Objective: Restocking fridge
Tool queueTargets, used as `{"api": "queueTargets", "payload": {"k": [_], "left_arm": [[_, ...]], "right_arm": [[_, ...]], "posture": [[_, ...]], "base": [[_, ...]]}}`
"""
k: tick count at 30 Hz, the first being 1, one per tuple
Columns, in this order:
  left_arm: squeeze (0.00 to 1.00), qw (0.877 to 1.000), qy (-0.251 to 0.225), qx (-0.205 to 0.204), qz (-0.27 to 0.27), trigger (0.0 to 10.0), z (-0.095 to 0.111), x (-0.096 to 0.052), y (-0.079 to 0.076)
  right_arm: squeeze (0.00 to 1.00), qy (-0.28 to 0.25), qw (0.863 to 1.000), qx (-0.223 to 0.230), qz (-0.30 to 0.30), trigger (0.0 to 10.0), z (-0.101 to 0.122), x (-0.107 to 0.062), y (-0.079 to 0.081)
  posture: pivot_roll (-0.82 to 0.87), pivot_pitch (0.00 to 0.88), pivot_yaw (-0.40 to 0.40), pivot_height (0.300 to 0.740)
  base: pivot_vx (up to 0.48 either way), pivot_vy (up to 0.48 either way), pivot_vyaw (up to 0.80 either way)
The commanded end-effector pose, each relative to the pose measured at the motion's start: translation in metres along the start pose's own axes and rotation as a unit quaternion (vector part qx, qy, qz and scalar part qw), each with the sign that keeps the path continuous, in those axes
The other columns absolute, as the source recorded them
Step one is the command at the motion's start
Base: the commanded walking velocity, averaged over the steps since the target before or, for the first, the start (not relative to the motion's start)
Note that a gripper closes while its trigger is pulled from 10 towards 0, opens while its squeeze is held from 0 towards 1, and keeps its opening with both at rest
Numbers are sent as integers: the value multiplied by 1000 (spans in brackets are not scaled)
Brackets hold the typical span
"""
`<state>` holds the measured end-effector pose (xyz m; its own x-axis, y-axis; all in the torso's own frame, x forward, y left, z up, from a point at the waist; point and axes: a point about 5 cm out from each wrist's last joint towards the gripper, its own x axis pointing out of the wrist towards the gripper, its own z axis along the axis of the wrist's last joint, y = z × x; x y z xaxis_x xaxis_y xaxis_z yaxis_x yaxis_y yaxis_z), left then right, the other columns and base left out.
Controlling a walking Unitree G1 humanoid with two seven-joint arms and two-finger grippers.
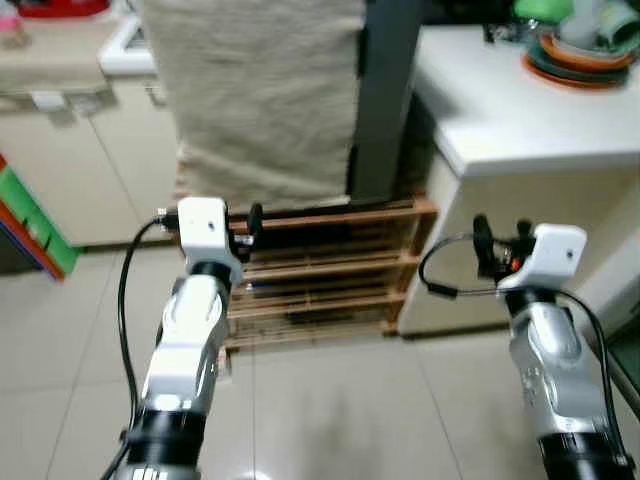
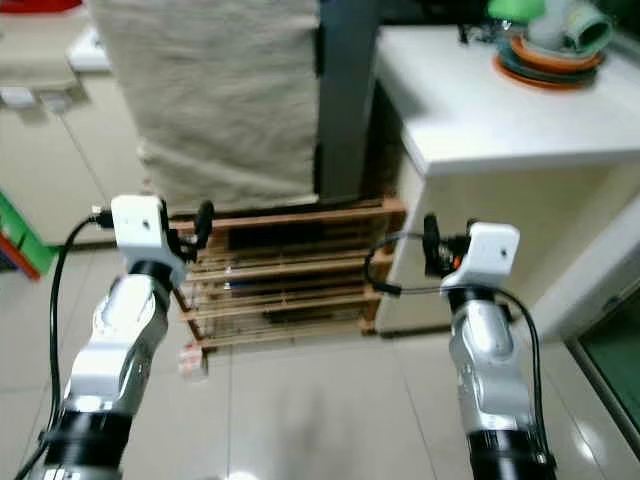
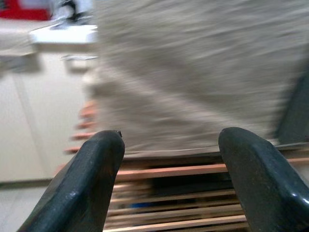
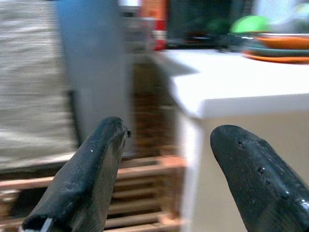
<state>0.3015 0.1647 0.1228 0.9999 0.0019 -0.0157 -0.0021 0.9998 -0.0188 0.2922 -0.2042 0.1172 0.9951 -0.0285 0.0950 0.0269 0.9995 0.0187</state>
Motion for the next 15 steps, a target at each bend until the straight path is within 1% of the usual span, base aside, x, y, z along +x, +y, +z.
{"api": "queueTargets", "payload": {"k": [1, 5, 10, 15], "left_arm": [[0, 1000, 10, -6, 5, 10000, -3, -1, 4], [0, 1000, 15, -6, -1, 10000, -4, -4, 3], [0, 1000, 9, 5, -7, 10000, -1, -4, 2], [0, 1000, 9, 5, -9, 10000, -1, -5, 1]], "right_arm": [[0, -6, 1000, 2, -1, 10000, 2, -1, 0], [0, -5, 1000, 4, 2, 10000, 1, -1, 1], [0, -5, 1000, 3, 8, 10000, 1, 0, 3], [0, -3, 1000, 1, 9, 10000, 0, 0, 2]], "posture": [[-85, 0, 18, 740], [-82, 0, 16, 740], [-77, 0, 10, 740], [-74, 0, 8, 740]], "base": [[382, 289, 0], [379, 292, 0], [378, 295, 0], [378, 295, 0]]}}
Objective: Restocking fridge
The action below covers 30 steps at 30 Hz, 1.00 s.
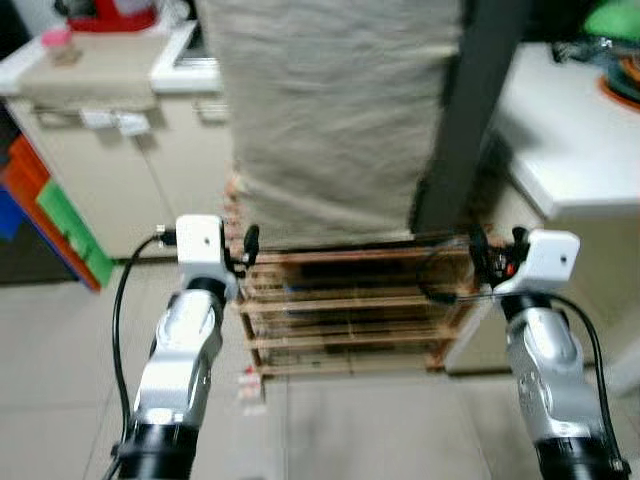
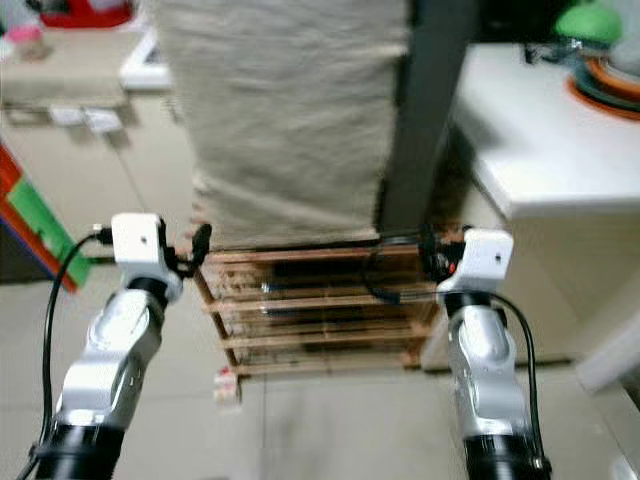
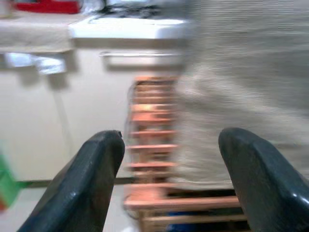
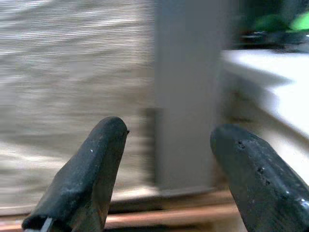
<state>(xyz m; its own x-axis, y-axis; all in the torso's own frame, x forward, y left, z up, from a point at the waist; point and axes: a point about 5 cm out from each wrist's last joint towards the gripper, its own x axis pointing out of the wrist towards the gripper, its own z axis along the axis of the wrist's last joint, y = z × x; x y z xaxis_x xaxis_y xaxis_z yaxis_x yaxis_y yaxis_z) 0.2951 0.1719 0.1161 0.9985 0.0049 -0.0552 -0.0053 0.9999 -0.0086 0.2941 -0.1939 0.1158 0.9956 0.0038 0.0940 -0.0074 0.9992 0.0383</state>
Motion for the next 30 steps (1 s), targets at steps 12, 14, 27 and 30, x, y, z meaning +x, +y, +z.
{"api": "queueTargets", "payload": {"k": [12, 14, 27, 30], "left_arm": [[0, 999, -23, 8, -29, 10000, 6, -2, -10], [0, 999, -22, 4, -28, 10000, 6, -2, -10], [0, 1000, -12, 3, -18, 10000, 3, 2, -8], [0, 1000, -13, 5, -18, 10000, 4, 2, -8]], "right_arm": [[0, 7, 1000, -13, -6, 10000, -3, -3, -10], [0, 9, 1000, -13, -6, 10000, -3, -3, -11], [0, 11, 1000, -12, -5, 10000, -5, -4, -11], [0, 12, 1000, -12, -4, 10000, -6, -4, -11]], "posture": [[-71, 0, 4, 740], [-71, 0, 4, 740], [-75, 0, 9, 740], [-75, 0, 9, 740]], "base": [[235, 250, 0], [0, 0, 0], [0, 480, 0], [0, 480, 0]]}}
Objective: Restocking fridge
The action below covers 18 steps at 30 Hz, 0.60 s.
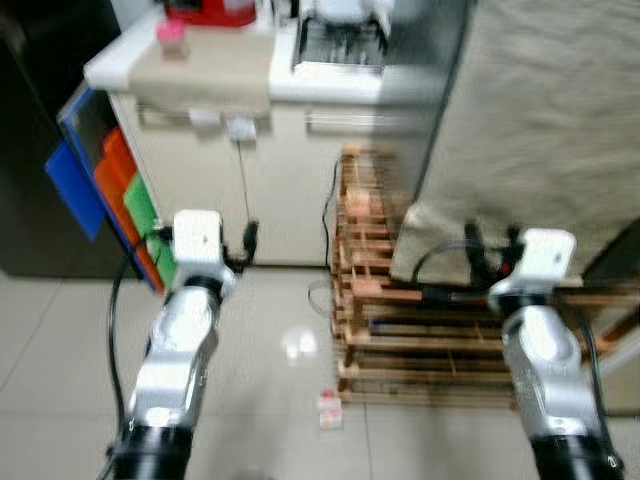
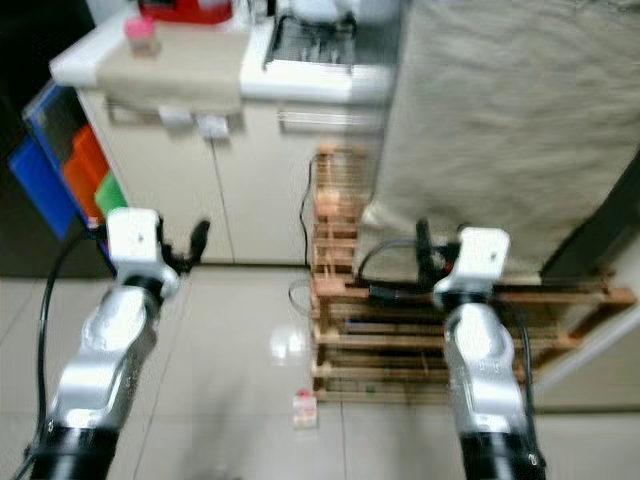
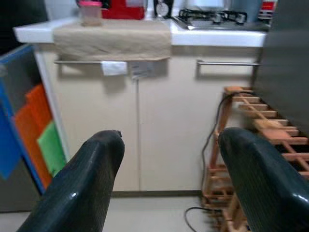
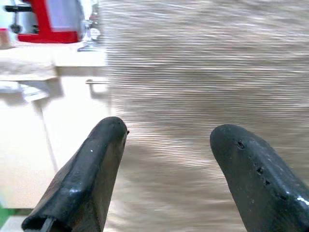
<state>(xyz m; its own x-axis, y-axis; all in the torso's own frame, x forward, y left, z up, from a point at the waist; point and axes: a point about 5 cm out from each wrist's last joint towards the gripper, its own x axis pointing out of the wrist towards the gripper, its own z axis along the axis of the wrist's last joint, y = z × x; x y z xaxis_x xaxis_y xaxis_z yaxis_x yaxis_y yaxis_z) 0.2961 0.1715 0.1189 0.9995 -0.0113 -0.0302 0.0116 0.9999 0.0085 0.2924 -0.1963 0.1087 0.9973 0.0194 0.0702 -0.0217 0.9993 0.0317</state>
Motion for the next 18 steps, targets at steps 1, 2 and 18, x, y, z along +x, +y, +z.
{"api": "queueTargets", "payload": {"k": [1, 2, 18], "left_arm": [[0, 1000, -1, -3, -9, 10000, 1, 1, -7], [0, 1000, -2, -3, -9, 10000, 1, 1, -7], [0, 996, -60, 43, -44, 10000, 20, -3, -17]], "right_arm": [[0, 0, 1000, -9, -11, 10000, 1, -2, -8], [0, 0, 1000, -9, -10, 10000, 1, -2, -8], [0, -13, 1000, -10, 13, 10000, 6, -1, 8]], "posture": [[-74, 0, 9, 740], [-74, 0, 9, 740], [-63, 0, 6, 740]], "base": [[0, 480, 0], [0, 480, 0], [0, 300, 0]]}}
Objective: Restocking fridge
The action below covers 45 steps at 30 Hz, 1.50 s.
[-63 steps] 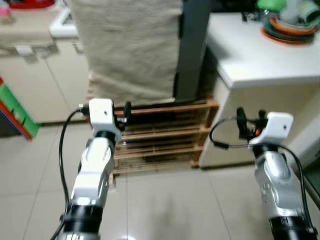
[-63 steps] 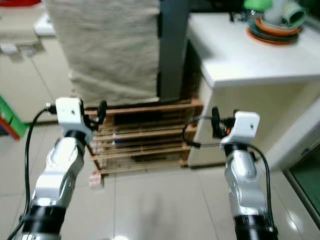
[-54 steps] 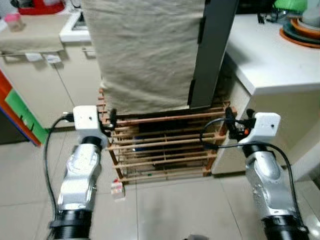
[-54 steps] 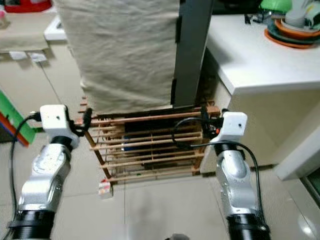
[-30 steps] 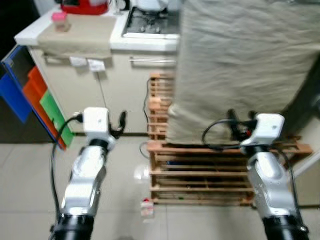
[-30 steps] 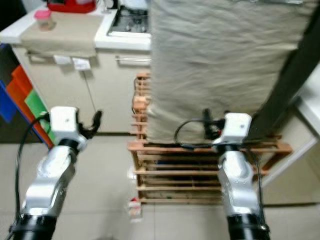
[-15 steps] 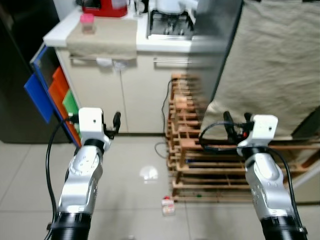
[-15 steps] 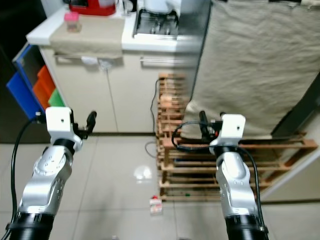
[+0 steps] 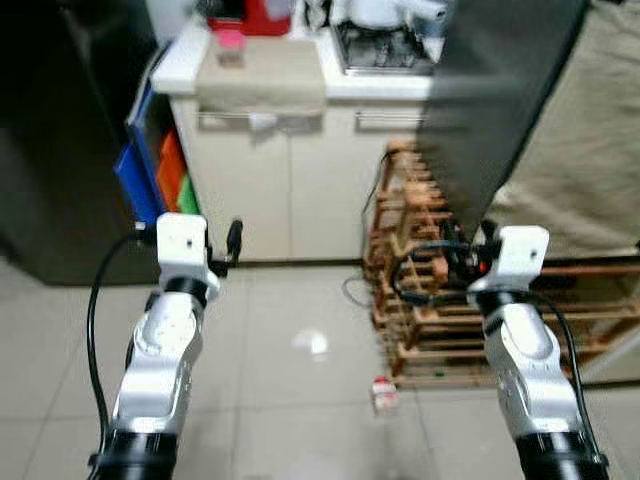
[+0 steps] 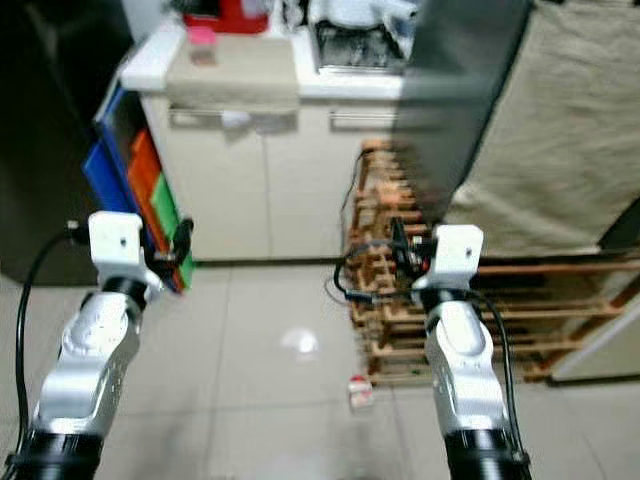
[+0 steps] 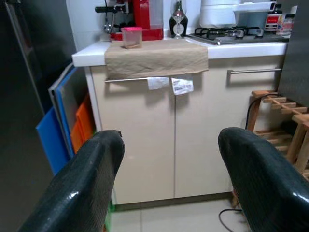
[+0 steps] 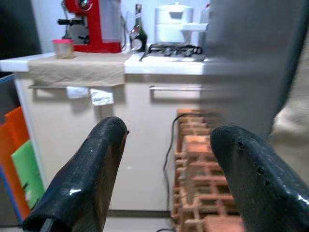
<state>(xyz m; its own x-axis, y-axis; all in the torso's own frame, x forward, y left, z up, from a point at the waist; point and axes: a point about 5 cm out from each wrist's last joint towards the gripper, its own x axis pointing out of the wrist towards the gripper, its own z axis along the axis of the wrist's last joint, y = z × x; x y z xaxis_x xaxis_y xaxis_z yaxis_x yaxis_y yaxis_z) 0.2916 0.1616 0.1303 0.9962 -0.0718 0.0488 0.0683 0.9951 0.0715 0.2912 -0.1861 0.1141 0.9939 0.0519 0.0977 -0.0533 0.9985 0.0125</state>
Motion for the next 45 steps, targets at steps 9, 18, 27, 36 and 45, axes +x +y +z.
{"api": "queueTargets", "payload": {"k": [9, 18, 27, 36, 45], "left_arm": [[0, 1000, -23, 5, -18, 10000, 11, 4, -8], [0, 1000, -11, 4, -20, 10000, 7, 6, -10], [0, 999, 4, 3, -44, 10000, 3, 10, -18], [0, 998, 36, -50, -13, 10000, -8, 13, -6], [0, 997, 27, -48, -62, 10000, -4, 20, -16]], "right_arm": [[0, -1, 1000, -8, -3, 10000, 3, 3, -1], [0, -1, 1000, -12, 6, 10000, 3, 3, 3], [0, -3, 1000, -15, 14, 10000, 5, 7, 7], [0, -19, 999, 15, -42, 10000, 8, 1, -8], [0, 1, 998, 11, -60, 10000, -2, -8, -13]], "posture": [[-65, 0, 9, 740], [-68, 0, 6, 740], [-76, 0, 5, 740], [-79, 0, 1, 740], [-91, 0, 4, 740]], "base": [[407, 254, 0], [431, 53, 0], [396, 0, -63], [0, 0, -650], [0, 0, -631]]}}
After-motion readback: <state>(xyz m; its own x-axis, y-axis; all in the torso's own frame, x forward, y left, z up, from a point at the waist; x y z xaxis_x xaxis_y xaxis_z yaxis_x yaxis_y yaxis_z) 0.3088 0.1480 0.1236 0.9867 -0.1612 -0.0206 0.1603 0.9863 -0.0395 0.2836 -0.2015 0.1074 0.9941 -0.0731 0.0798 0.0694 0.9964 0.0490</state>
